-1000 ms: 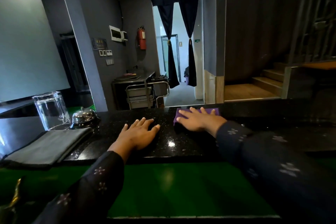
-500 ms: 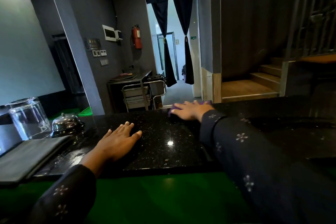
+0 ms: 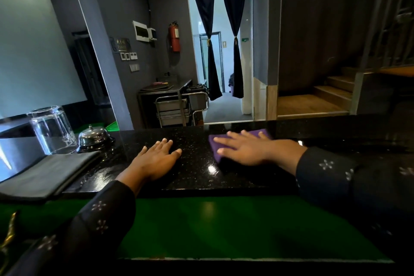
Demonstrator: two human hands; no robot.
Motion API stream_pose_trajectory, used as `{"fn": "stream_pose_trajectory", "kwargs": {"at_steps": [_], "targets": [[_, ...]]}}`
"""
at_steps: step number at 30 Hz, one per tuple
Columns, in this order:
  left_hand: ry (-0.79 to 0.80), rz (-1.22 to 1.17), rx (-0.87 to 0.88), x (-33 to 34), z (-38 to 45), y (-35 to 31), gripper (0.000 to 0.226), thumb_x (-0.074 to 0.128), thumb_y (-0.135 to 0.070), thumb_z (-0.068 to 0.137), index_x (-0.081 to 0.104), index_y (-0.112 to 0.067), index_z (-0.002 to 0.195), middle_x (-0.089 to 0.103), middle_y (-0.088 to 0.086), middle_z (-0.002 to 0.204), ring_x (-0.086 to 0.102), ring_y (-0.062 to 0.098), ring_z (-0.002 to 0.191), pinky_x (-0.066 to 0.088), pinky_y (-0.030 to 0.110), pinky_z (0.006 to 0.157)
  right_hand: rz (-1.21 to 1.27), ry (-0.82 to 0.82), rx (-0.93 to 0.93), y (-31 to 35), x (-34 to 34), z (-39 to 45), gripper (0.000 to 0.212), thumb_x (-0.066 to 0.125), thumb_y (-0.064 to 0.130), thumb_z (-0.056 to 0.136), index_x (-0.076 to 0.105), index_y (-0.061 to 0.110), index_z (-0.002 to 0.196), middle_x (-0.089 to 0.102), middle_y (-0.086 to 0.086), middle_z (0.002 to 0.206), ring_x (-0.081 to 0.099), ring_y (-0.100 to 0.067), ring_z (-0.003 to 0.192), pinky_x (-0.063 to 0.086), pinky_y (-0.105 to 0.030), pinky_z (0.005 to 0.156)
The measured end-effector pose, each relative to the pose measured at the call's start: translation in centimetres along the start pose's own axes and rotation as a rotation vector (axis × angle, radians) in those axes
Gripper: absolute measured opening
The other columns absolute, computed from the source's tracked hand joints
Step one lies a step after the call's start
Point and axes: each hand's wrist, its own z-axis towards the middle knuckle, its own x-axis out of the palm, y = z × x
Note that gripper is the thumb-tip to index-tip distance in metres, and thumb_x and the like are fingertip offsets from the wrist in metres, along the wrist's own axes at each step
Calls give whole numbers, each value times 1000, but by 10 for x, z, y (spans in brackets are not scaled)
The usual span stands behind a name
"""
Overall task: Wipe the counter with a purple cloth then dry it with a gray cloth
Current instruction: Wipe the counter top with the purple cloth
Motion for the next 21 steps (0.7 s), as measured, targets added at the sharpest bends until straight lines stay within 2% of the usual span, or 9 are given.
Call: {"fn": "stream_pose_trajectory", "kwargs": {"at_steps": [3,6,15,18,21], "targets": [[1,1,4,-1,2,1,62,21,-50,99,8,-20,152,1,0,160,1,15,147,-2,41,118,63,-31,213,-16,-8,24,64,14,72,90,3,49,148,-7,2,162,-8,-34,147,-8,-66,110],[2,-17,4,0,3,3,62,21,-50,99,9,-20,152,2,-1,160,1,14,147,-2,41,118,77,-35,288,1,-8,38,66,15,71,91,2,44,150,-10,-1,162,-11,-39,145,-10,-68,109],[9,24,0,-2,4,-1,61,21,-47,100,9,-16,152,4,2,160,2,16,147,1,43,119,-3,-52,-122,89,24,-46,59,14,69,91,-2,53,146,-9,5,162,-11,-32,147,-13,-64,108],[9,5,-4,-4,1,0,60,21,-46,100,10,-16,151,5,2,160,2,16,147,0,42,119,1,-47,-121,70,22,-57,59,15,72,89,-1,56,144,-8,9,161,-9,-29,147,-11,-62,109],[8,-7,2,-5,-2,1,60,22,-46,100,11,-16,151,6,3,160,4,17,147,1,42,118,25,-34,32,35,13,-52,60,15,72,89,1,55,145,-7,9,161,-6,-29,148,-7,-64,111]]}}
